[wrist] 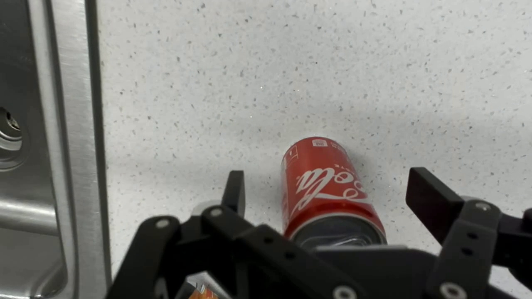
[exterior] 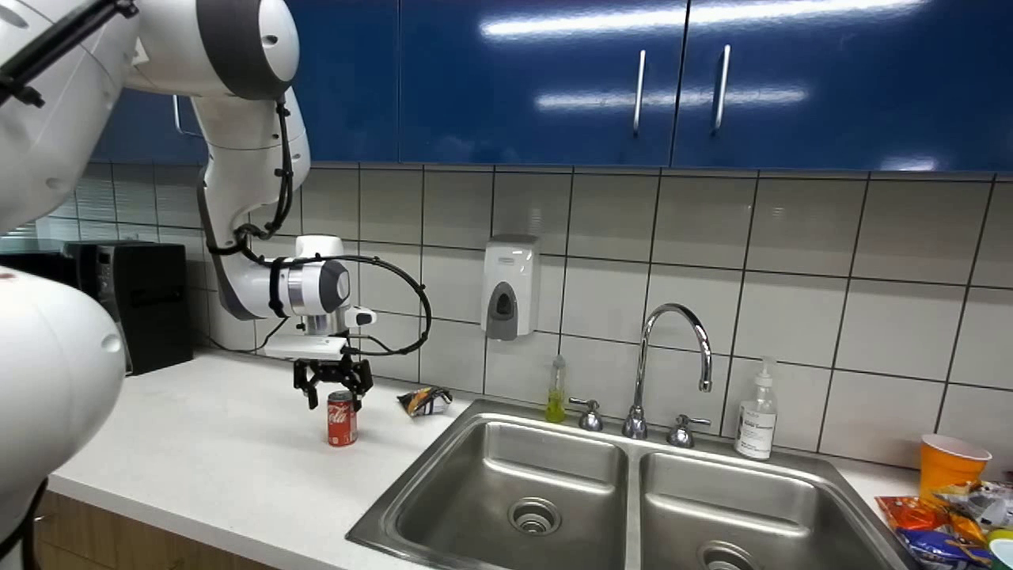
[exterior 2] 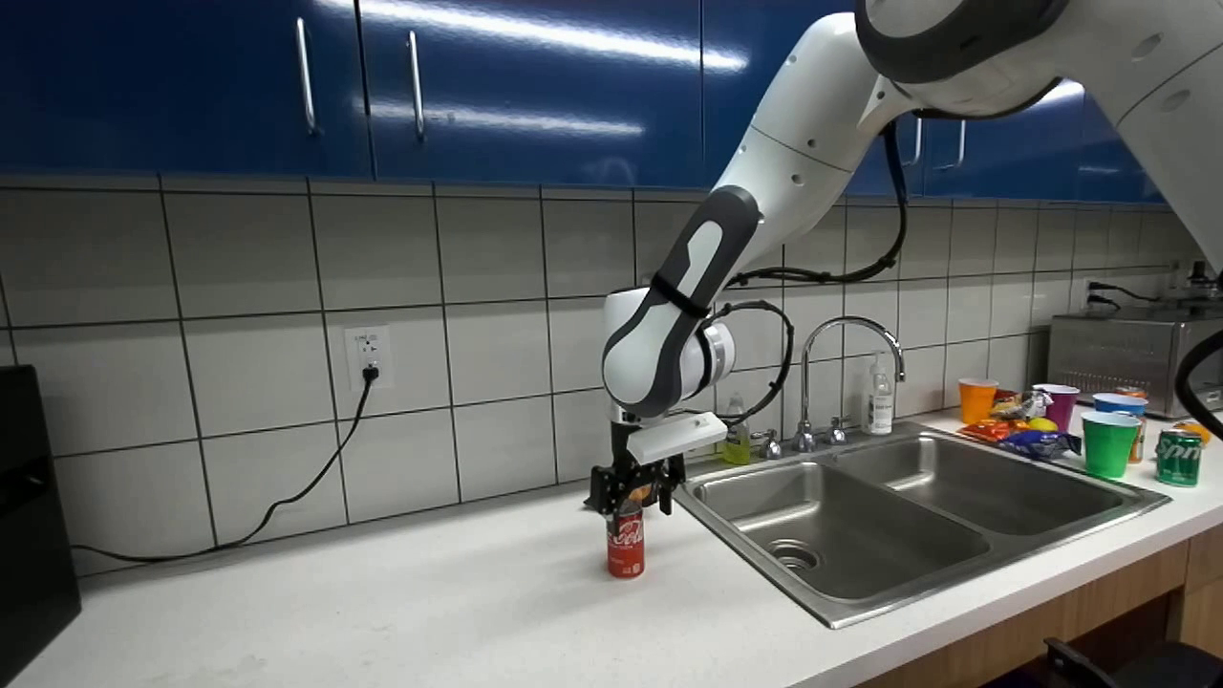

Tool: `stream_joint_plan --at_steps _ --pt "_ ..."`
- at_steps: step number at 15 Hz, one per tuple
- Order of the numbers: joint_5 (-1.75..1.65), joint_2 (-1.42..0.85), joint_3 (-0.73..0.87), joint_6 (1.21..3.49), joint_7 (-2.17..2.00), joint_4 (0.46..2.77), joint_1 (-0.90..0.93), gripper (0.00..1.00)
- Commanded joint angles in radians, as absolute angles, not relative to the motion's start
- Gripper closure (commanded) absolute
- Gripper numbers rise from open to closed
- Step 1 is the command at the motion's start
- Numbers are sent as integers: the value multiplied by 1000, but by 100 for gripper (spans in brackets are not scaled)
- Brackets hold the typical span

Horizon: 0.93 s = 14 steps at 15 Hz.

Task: Put the red can inside the left sink

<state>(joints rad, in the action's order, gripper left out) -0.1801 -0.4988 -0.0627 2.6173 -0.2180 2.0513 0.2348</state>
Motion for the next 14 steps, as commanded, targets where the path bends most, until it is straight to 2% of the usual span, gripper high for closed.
stream_joint_plan --at_steps 1,14 --pt "-178 -522 -49 2575 -203 2002 247 0" --pt "-177 -586 -44 2563 -201 1922 256 0"
